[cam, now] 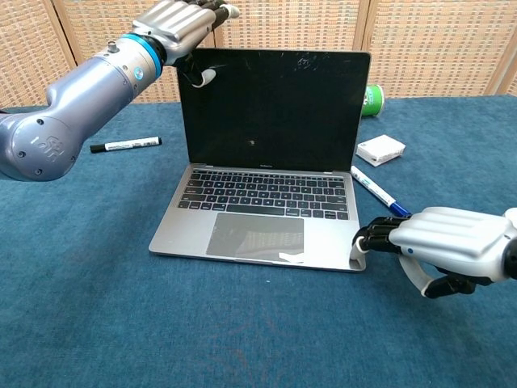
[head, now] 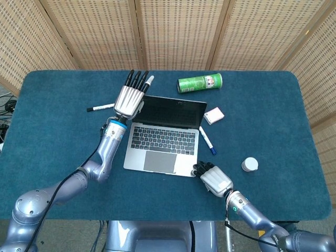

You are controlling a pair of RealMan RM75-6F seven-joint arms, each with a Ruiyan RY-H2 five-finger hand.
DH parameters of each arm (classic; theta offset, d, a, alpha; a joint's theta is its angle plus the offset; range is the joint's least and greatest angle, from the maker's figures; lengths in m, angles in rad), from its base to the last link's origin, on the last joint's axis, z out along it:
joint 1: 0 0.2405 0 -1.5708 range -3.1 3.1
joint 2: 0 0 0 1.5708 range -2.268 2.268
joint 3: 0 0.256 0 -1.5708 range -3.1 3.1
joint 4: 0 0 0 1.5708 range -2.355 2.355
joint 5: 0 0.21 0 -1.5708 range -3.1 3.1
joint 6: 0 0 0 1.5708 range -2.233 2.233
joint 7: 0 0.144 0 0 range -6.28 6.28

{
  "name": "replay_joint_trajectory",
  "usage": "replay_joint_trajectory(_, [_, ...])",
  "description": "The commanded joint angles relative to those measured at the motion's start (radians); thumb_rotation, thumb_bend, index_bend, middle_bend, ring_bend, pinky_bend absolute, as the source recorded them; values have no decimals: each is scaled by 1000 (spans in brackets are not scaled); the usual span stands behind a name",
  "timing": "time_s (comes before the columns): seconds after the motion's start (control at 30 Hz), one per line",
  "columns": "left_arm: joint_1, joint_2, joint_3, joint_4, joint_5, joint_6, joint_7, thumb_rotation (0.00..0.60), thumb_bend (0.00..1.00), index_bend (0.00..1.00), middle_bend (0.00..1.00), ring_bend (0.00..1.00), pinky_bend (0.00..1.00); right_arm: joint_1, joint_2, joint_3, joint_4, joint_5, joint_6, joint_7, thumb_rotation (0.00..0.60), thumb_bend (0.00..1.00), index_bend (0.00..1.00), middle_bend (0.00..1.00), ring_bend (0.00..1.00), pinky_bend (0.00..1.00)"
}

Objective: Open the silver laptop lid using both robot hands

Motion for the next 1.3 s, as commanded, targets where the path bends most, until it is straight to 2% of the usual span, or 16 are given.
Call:
replay_joint_trajectory(0.03, [-3, -4, 3, 11, 5, 9, -11, 600, 399, 0, 0, 0, 0, -1, 0, 0, 1, -1, 1, 1, 600, 1000, 205, 216, 60, 167])
replay_joint_trajectory(0.37, [16, 37, 14, -45, 14, 42, -3, 600, 400, 0, 0, 0, 0, -7, -1, 4, -10, -15, 27, 5, 600, 1000, 206, 216, 60, 167])
replay_joint_trajectory(0.57, [61, 116, 45, -172, 57, 87, -32, 600, 398, 0, 0, 0, 0, -18, 25, 25, -52, -44, 80, 41, 600, 1000, 205, 216, 61, 167])
replay_joint_trajectory(0.9, [190, 309, 92, -441, 182, 264, -170, 600, 393, 0, 0, 0, 0, -60, 136, 60, -119, -127, 210, 166, 600, 1000, 206, 215, 60, 167])
replay_joint_trajectory(1.0, [244, 396, 99, -551, 182, 295, -181, 600, 372, 0, 0, 0, 0, -101, 165, 67, -79, -150, 291, 230, 600, 1000, 206, 212, 60, 167])
replay_joint_trajectory(1.17, [364, 546, 123, -723, 143, 346, -189, 600, 322, 0, 0, 0, 0, -179, 157, 91, 81, -159, 433, 399, 600, 991, 206, 200, 60, 167])
replay_joint_trajectory(1.27, [448, 615, 151, -810, 120, 392, -196, 600, 240, 0, 0, 0, 0, -227, 145, 102, 177, -151, 504, 485, 600, 887, 206, 178, 40, 157])
replay_joint_trajectory(1.3, [498, 644, 168, -858, 101, 421, -211, 600, 193, 0, 0, 0, 0, -249, 136, 106, 214, -146, 535, 525, 600, 776, 204, 159, 24, 141])
